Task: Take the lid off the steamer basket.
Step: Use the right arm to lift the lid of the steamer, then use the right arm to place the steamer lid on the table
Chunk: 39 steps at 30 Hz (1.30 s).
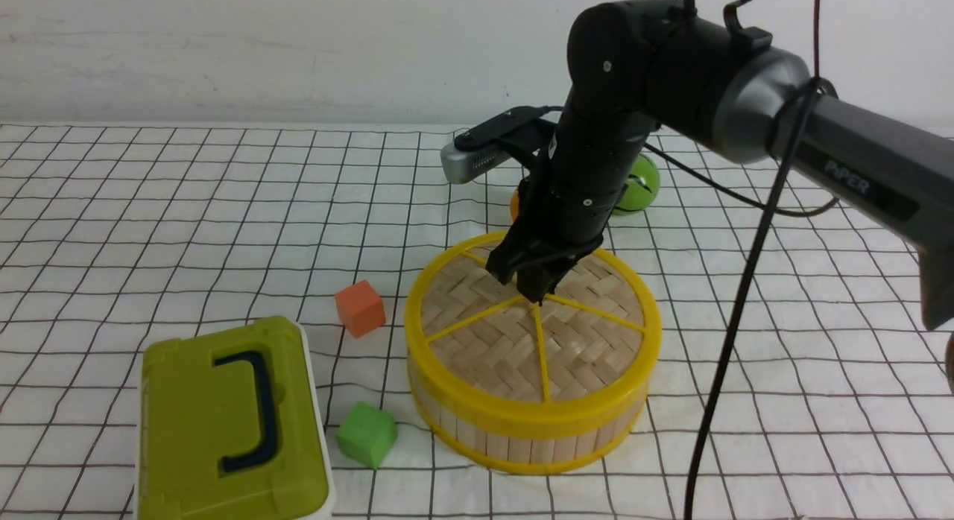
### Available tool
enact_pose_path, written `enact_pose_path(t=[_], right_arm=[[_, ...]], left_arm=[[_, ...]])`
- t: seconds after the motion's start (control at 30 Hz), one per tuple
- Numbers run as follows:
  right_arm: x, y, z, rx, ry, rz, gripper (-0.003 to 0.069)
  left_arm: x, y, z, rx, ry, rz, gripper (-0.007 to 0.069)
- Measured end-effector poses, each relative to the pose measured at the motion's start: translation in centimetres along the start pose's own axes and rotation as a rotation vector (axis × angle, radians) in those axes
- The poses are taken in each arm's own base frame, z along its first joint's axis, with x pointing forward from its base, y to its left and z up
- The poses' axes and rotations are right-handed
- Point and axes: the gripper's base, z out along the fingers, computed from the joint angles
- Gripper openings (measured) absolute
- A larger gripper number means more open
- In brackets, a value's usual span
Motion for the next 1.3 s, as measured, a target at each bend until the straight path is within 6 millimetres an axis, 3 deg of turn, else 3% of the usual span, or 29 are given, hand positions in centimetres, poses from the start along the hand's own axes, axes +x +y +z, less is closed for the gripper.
enact_pose_path(t=[0.17,0.33,0.4,0.5,0.57,0.7,0.9,1.07,1.3], right_arm=[[-0.3,0.0,-0.4,0.002,-0.010,-0.003,0.0102],[-1.2,0.0,-2.8,0.045,-0.092,-0.024,0.0102],[-1.2,0.2,-4.9,0.071,-0.133,-0.031,0.0102],[-0.4,0.5,-9.8,0.114,-0.218,-0.025,0.0102],[0.8,0.1,-12.3,0.131,-0.250,-0.005,0.0102],[4.3,-2.1,-15.4,0.172,-0.249,0.074,0.0102],[11.5,-6.4,-15.6,0.225,-0.123,0.254,0.0102],[16.1,-9.0,-14.0,0.247,-0.066,0.386,0.0102],[17.4,-10.9,-10.7,0.264,-0.068,0.433,0.0102]], left_arm=[[0.0,0.0,0.0,0.000,0.000,0.000,0.0239],[0.0,0.0,0.0,0.000,0.000,0.000,0.0239],[0.0,0.0,0.0,0.000,0.000,0.000,0.0239],[0.0,0.0,0.0,0.000,0.000,0.000,0.0239],[0.0,0.0,0.0,0.000,0.000,0.000,0.0239],[0.0,0.0,0.0,0.000,0.000,0.000,0.0239],[0.0,0.0,0.0,0.000,0.000,0.000,0.0239],[0.0,0.0,0.0,0.000,0.000,0.000,0.0239],[0.0,0.0,0.0,0.000,0.000,0.000,0.0239]])
